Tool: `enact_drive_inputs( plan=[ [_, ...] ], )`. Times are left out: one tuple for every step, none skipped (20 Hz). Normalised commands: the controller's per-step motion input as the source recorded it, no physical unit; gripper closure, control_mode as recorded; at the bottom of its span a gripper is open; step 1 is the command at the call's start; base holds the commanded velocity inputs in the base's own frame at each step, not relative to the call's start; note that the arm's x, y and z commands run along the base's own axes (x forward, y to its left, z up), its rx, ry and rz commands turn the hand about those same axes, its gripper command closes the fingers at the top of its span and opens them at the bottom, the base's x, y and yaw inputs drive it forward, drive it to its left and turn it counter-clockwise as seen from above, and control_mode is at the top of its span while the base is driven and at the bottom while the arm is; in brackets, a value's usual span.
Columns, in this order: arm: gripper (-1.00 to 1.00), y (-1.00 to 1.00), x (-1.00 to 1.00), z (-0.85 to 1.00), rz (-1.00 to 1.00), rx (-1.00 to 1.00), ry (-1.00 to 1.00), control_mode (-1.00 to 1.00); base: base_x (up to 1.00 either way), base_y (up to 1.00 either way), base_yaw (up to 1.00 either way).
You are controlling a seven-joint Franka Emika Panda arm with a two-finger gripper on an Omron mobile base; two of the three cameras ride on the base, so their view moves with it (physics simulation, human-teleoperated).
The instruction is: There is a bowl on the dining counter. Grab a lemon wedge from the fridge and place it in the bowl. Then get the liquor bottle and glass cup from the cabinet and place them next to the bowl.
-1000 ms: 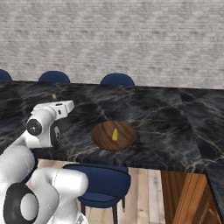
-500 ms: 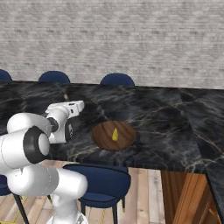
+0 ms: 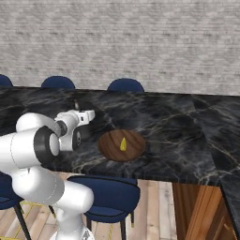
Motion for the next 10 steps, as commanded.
enact_drive_inputs(
  plan=[
    [1.0, -0.06, 0.19, -0.02, -0.08, 0.02, 0.21, -1.0, 0.0, 0.0, 0.0],
    [1.0, -0.05, 0.24, -0.05, -0.08, 0.02, 0.23, -1.0, 0.0, 0.0, 0.0],
    [1.0, 0.0, 0.24, -0.1, -0.07, 0.0, 0.21, -1.0, 0.0, 0.0, 0.0],
    [1.0, 0.0, 0.26, -0.11, -0.07, 0.01, 0.21, -1.0, 0.0, 0.0, 0.0],
    [1.0, 0.0, 0.24, -0.11, -0.06, 0.0, 0.19, -1.0, 0.0, 0.0, 0.0],
    [1.0, 0.0, 0.24, -0.09, -0.05, 0.0, 0.17, -1.0, 0.0, 0.0, 0.0],
    [1.0, 0.0, 0.24, -0.09, -0.04, 0.01, 0.16, -1.0, 0.0, 0.0, 0.0],
    [1.0, 0.0, 0.25, -0.09, -0.03, 0.02, 0.16, -1.0, 0.0, 0.0, 0.0],
    [1.0, 0.0, 0.17, -0.08, -0.03, 0.02, 0.12, -1.0, 0.0, 0.0, 0.0],
    [1.0, 0.0, 0.16, -0.13, -0.02, 0.02, 0.09, -1.0, 0.0, 0.0, 0.0]
  ],
)
